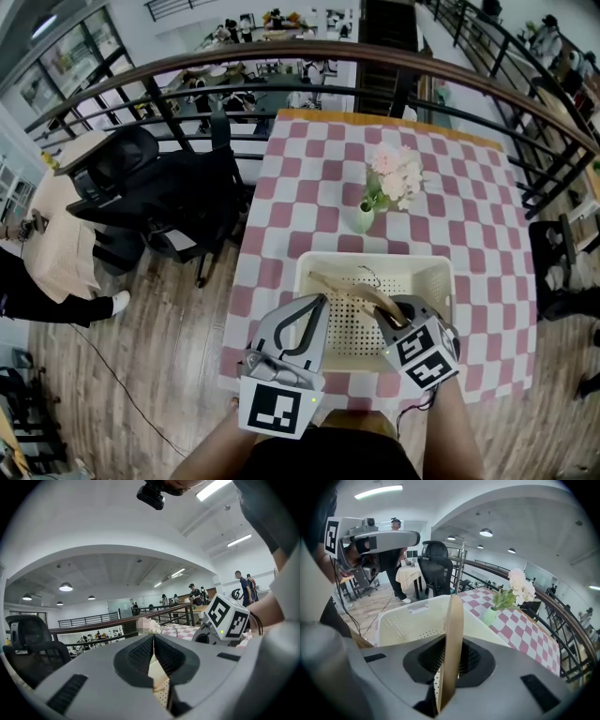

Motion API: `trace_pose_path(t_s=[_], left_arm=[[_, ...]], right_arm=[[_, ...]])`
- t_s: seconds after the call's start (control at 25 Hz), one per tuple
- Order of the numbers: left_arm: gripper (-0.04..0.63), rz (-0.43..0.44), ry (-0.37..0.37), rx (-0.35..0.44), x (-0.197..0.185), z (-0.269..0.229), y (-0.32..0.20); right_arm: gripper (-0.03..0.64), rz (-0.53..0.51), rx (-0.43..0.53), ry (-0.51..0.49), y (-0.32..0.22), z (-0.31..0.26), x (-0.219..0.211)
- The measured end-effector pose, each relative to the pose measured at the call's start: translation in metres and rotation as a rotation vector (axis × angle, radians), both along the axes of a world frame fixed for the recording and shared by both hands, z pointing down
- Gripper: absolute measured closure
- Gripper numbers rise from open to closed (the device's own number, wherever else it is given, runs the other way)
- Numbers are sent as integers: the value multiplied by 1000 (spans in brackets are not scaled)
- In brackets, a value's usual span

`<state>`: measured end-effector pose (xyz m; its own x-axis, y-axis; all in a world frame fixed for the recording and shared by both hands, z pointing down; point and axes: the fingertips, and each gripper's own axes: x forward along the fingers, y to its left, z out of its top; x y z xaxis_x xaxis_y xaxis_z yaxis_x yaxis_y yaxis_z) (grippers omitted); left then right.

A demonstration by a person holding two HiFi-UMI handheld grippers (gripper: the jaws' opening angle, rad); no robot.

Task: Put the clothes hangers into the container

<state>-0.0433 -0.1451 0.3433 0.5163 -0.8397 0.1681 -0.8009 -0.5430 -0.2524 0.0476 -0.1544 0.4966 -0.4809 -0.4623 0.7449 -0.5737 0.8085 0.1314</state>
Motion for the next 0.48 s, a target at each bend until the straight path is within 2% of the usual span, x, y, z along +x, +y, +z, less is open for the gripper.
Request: trace_pose_path(t_s=[0.48], left_arm=[[584, 10, -6, -7, 14, 5, -14]], right_arm=[[561, 46, 5, 7, -14, 6, 16]])
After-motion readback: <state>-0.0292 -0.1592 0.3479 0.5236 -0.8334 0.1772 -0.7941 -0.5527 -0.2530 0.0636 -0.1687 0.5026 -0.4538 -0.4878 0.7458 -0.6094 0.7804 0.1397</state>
